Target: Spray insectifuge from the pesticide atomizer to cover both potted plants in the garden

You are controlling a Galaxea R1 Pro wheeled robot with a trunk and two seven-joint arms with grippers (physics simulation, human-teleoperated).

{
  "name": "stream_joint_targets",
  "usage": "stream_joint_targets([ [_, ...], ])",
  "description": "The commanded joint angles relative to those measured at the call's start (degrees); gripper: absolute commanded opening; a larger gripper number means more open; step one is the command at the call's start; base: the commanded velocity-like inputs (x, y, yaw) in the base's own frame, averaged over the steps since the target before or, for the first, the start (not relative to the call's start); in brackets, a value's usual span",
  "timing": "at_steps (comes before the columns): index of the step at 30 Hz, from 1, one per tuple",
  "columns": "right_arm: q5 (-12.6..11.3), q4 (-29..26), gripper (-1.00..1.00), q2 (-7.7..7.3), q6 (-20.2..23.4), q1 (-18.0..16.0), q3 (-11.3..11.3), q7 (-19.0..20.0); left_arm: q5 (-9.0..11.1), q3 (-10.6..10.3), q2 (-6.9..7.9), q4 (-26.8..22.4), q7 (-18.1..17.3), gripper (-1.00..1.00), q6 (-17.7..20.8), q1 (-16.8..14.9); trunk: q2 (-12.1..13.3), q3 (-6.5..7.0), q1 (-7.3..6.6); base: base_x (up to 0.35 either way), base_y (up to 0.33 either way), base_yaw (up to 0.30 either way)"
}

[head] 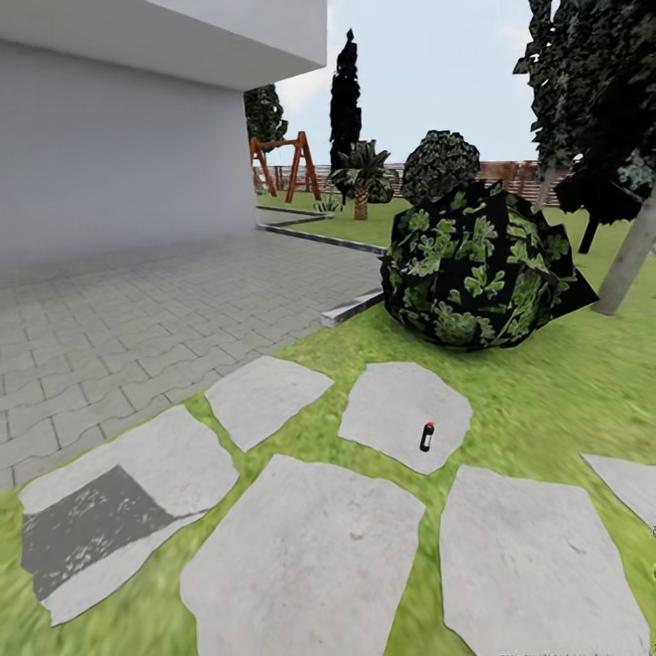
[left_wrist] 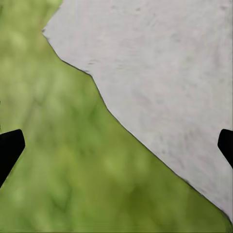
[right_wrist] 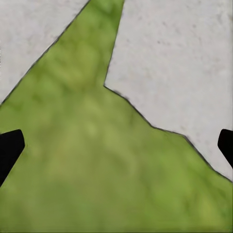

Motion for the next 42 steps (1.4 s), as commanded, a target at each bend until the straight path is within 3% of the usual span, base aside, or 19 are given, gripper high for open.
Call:
stream_joint_targets([
  [1,-0.06,0.04,1.0,0.01,-0.19,-0.04,-0.03,-0.06,-0.03,0.03,0.0,0.04,-0.02,1.0,-0.17,-0.01,-0.02,-0.05,0.0,0.136,0.266,-0.28],
  [29,-0.07,0.04,1.0,0.01,-0.28,-0.03,-0.03,-0.06,-0.04,0.0,0.0,0.04,-0.02,1.0,-0.17,-0.01,-0.02,-0.05,0.0,0.227,0.244,-0.28],
  [42,-0.06,0.04,1.0,0.01,-0.28,-0.02,-0.02,-0.06,-0.03,0.0,0.0,0.04,-0.02,1.0,-0.17,-0.01,-0.02,-0.05,0.0,0.043,0.033,-0.28],
])
